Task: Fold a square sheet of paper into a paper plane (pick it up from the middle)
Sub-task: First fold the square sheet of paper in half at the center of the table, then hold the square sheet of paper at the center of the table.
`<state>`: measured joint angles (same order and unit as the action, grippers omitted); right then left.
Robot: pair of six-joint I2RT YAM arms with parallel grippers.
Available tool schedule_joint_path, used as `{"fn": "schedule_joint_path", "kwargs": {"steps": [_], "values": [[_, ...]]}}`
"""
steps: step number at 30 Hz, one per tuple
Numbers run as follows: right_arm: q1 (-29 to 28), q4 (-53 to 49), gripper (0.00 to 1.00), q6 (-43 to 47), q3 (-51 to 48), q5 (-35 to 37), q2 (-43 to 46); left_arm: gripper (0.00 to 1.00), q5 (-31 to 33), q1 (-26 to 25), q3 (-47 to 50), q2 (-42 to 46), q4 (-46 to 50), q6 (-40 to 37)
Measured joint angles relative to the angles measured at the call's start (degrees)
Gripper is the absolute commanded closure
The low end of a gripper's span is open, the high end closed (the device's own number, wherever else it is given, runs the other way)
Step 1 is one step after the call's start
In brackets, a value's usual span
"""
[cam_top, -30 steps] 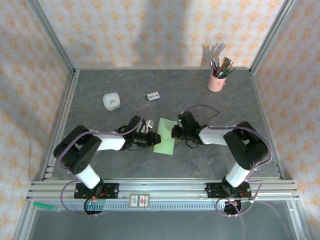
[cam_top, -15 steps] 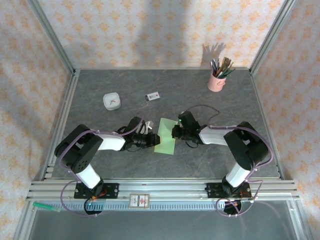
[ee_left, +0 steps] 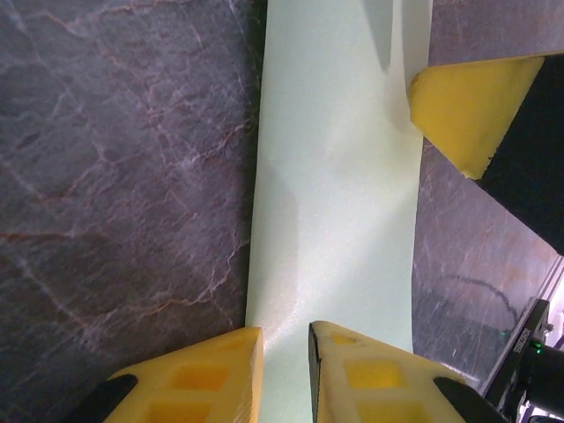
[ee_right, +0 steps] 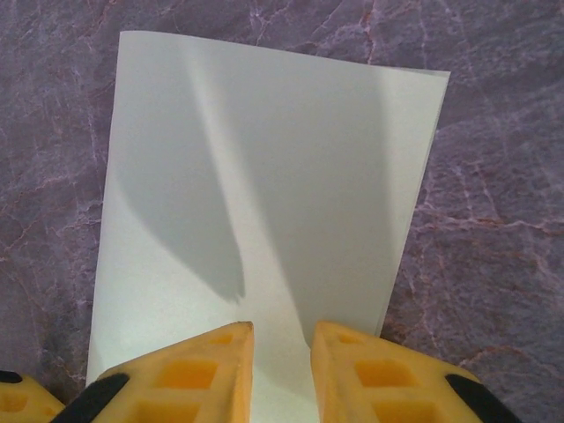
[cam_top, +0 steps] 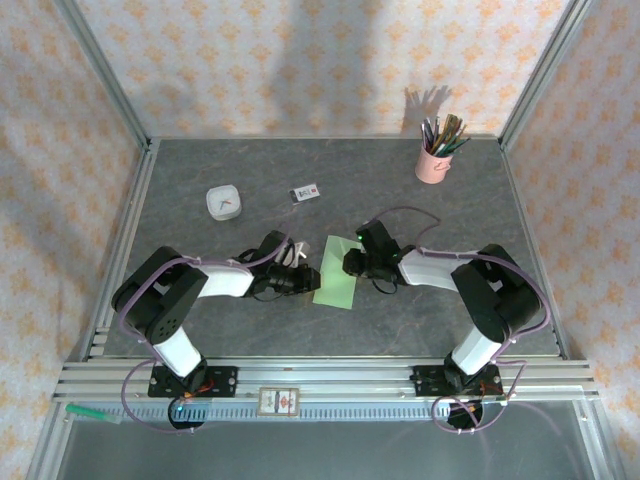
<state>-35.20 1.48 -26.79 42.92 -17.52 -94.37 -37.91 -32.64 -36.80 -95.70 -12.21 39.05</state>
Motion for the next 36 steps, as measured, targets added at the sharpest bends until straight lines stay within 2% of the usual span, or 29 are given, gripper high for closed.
{"fn": "schedule_joint_path", "kwargs": {"steps": [5, 10, 16, 21, 32, 36], "values": [[0.2, -0.2, 0.79, 0.0, 0.0, 0.0, -0.1, 0.73, 2.0, -0.3, 0.1, 3.0, 3.0, 0.2], [0.2, -0.2, 0.80, 0.0, 0.0, 0.1, -0.2, 0.72, 0.4, -0.5, 0.1, 6.4, 0.4, 2.7], [0.3, -0.1, 0.81, 0.0, -0.1, 0.2, -0.2, 0.72, -1.3, -2.9, -2.7, 2.0, -0.3, 3.1], [0.3, 0.3, 0.81, 0.0, -0.3, 0.2, -0.2, 0.72, -1.3, -2.9, -3.7, -1.9, -0.1, 2.9], [0.3, 0.5, 0.81, 0.0, -0.5, 0.2, -0.2, 0.72, -1.1, -2.8, -3.1, -2.3, -0.2, 2.8], [0.3, 0.5, 0.77, 0.0, -0.4, 0.2, -0.2, 0.72, -1.0, -2.6, -2.9, -2.3, -0.5, 2.2]]}}
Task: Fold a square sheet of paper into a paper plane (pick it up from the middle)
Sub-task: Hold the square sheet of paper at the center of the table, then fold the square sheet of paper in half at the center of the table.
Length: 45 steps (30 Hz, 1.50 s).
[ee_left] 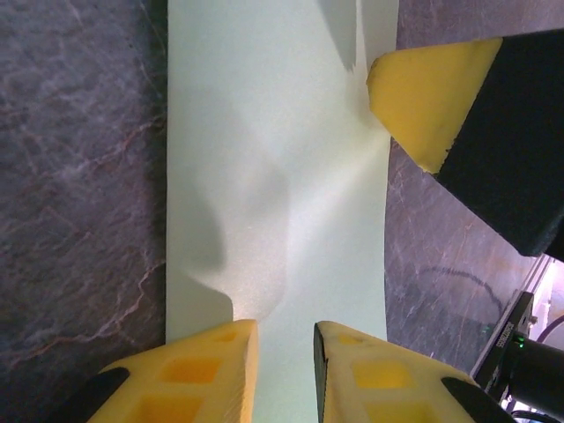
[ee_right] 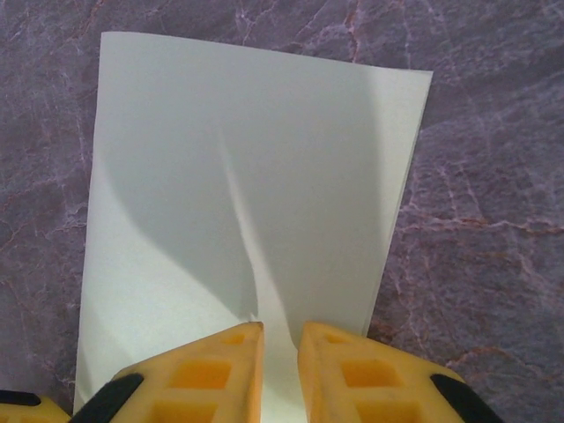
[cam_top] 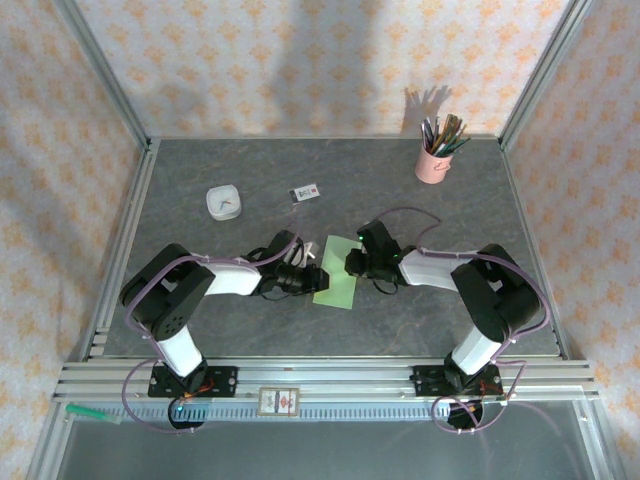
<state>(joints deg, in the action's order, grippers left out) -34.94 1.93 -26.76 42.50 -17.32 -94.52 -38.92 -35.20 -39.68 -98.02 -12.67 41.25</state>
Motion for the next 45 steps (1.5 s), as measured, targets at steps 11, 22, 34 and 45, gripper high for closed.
{"fn": "schedule_joint_path", "kwargs": {"steps": [11, 22, 34, 45], "values": [[0.0, -5.0, 0.64, 1.3, 2.8, -0.9, 0.7, 0.73, 0.3, 0.0, 0.9, 0.0, -1.3, -2.1], [0.0, -6.5, 0.66, 2.4, 5.1, -4.4, 7.3, 0.75, 0.3, 0.0, -0.3, -0.7, 0.5, -4.1], [0.2, 0.9, 0.83, -0.7, 9.6, -16.9, -2.6, 0.76, 0.4, 0.0, -0.4, -0.8, 1.1, -4.3], [0.9, 2.3, 0.85, -1.8, 13.4, -21.1, -12.5, 0.81, 1.6, -0.1, -0.4, -0.8, 1.5, -4.4]]}}
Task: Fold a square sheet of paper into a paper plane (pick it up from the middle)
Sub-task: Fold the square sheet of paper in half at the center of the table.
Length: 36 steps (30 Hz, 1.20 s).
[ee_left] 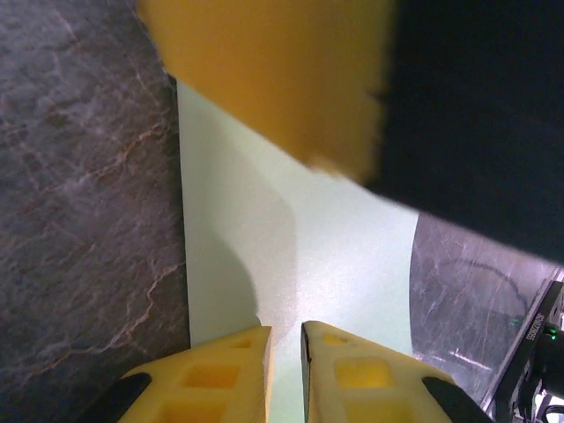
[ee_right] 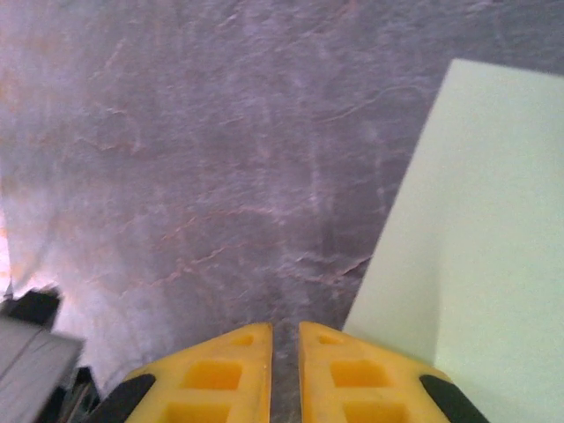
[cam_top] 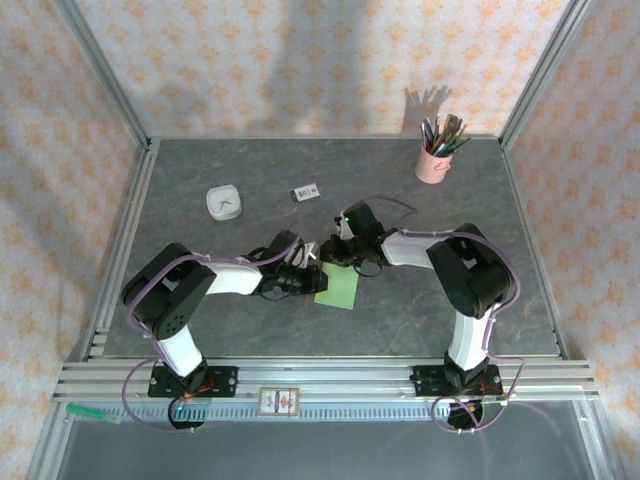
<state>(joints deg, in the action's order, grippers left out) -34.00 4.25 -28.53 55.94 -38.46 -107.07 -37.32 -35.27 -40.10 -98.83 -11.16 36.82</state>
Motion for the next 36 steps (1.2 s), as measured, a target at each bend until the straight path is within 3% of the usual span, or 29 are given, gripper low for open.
{"fn": "schedule_joint_path", "kwargs": {"steps": [17, 36], "values": [[2.1, -4.5, 0.86, 0.2, 6.3, -2.2, -5.3, 1.00, 2.2, -1.1, -2.3, -1.8, 3.8, -3.7], [5.0, -8.6, 0.86, 0.9, 14.0, -4.8, -10.3, 1.00, 2.7, -1.1, -3.0, -2.3, 4.5, -5.5]]}}
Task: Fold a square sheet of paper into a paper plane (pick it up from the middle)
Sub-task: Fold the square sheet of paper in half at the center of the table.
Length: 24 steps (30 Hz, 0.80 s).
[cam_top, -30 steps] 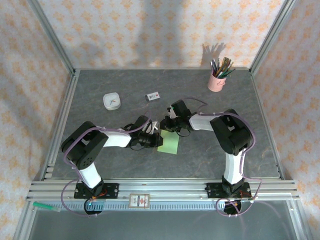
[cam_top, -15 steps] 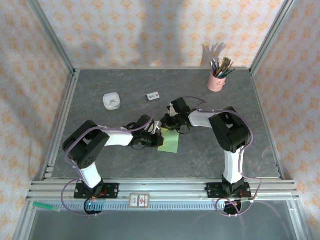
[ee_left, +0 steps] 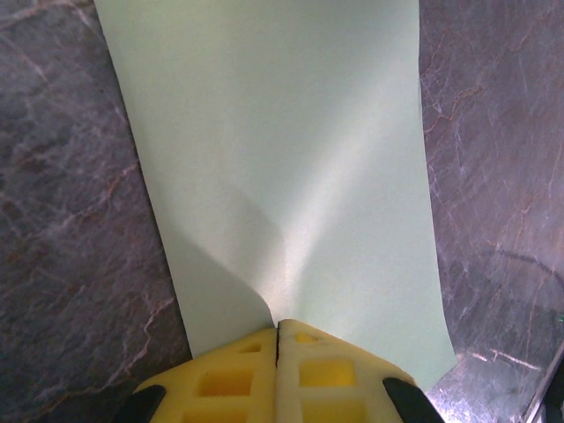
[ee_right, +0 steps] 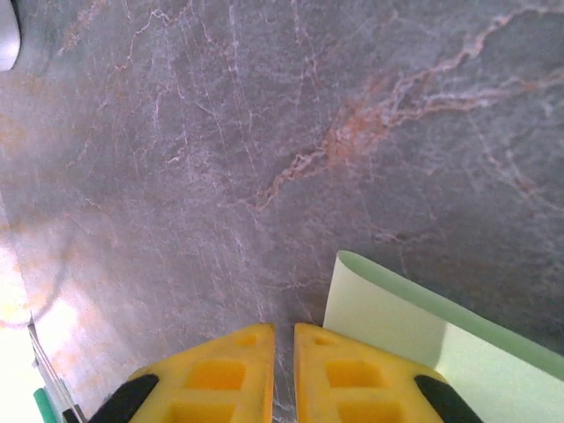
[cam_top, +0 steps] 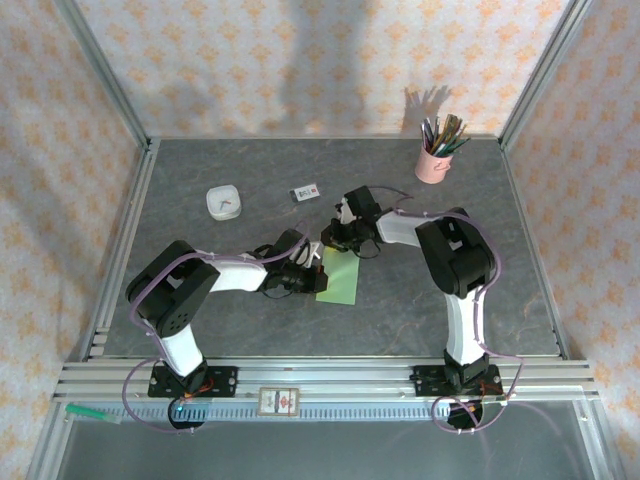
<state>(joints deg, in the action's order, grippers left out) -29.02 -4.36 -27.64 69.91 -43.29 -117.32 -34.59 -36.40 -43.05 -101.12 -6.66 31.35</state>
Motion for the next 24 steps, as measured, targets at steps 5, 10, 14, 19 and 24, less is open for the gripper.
{"fn": "schedule_joint_path", "kwargs": {"steps": [5, 10, 14, 19, 24], "values": [[0.3, -1.0, 0.86, 0.0, 2.4, -0.1, -1.5, 1.00, 0.7, -0.3, 0.0, 0.0, 0.0, 0.0], [1.2, -1.4, 0.86, 0.0, 5.0, 0.2, -3.1, 1.00, 0.8, -0.3, 0.0, 0.0, 0.0, 0.0], [1.8, -2.5, 0.86, 0.2, 7.0, 0.0, -4.2, 1.00, 0.8, -0.3, 0.0, 0.1, 0.0, 0.0], [2.6, -3.8, 0.86, 0.7, 9.7, 0.5, -5.7, 1.00, 0.8, -0.3, 0.0, 0.1, 0.0, 0.0], [5.0, -4.0, 0.85, 2.4, 13.4, 4.2, -6.9, 1.00, 0.8, -0.3, 0.0, 0.3, 0.0, -0.4]]}}
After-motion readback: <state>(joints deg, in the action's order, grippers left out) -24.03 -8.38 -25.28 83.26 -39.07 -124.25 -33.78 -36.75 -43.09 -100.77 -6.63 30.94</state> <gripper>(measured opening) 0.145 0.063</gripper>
